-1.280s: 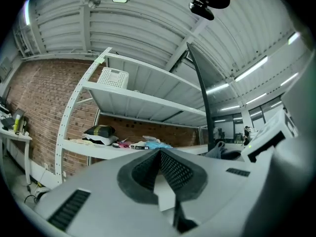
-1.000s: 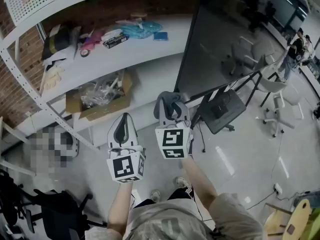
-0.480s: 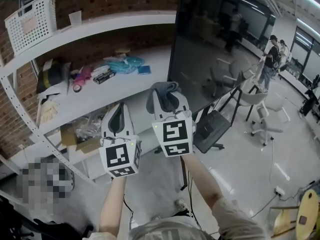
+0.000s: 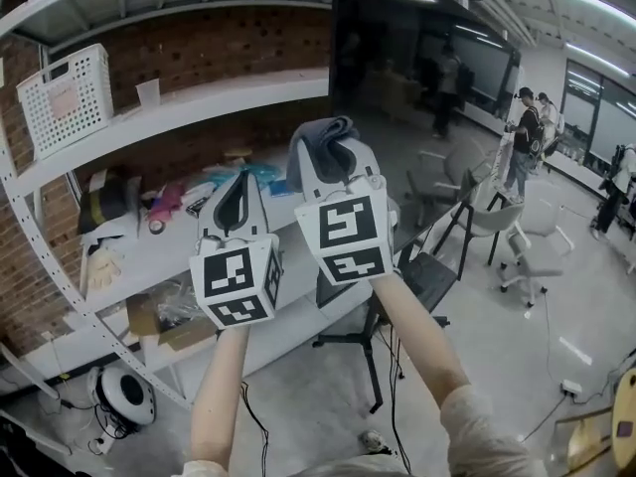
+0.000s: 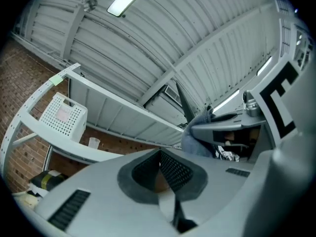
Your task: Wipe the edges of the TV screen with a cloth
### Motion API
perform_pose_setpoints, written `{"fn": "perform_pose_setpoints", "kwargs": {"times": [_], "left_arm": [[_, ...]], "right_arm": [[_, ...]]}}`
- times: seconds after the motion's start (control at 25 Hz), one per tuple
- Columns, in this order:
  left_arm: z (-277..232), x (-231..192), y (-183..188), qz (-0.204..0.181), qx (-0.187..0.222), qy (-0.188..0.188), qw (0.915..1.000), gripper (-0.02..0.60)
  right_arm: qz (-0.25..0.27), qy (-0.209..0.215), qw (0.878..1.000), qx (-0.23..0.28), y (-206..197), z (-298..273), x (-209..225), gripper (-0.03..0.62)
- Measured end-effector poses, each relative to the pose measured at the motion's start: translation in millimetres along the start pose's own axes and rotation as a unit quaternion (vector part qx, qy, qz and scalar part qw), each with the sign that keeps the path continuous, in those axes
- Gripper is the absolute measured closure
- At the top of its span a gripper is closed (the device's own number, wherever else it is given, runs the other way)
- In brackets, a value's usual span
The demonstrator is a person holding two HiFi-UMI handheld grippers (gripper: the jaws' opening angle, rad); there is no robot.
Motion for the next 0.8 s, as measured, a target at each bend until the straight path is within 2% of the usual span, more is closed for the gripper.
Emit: {"fn": "perform_pose_setpoints", "kwargs": {"times": [0.2, 0.44, 0.6, 0.8], "left_arm": [[-39.4, 1.2, 47.1, -0.015, 0.032, -0.013, 0.9993, 0.568], [-71.7, -3.8, 91.9, 0.007, 0.06, -0.017, 0.9981, 0.567], [-89.9, -4.4, 114.3, 0.027, 0.063, -0.021, 0.9974, 0.568], [-115.5, 5.8, 138.4, 0.018, 0.057, -0.03, 0.9977, 0.568]], "right_arm": [[0.025, -0.015, 0.999, 0.028, 54.2, -30.2, 37.6, 0.545], [0.028, -0.018, 0.998, 0.046, 106.8, -59.0, 73.0, 0.545], [0.012, -0.011, 0.998, 0.055, 134.1, -73.1, 90.8, 0.545], [0.017, -0.004, 0.997, 0.068, 160.0, -89.2, 108.9, 0.545]]}}
Point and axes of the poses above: the fingertips, and each gripper's own axes: z backward along the fingers, x to its right, y out of its top, the point moved 3 cm from there along z, backward along the fingers, and after that the axes turned 6 degrees about x, right-handed, at the moved point
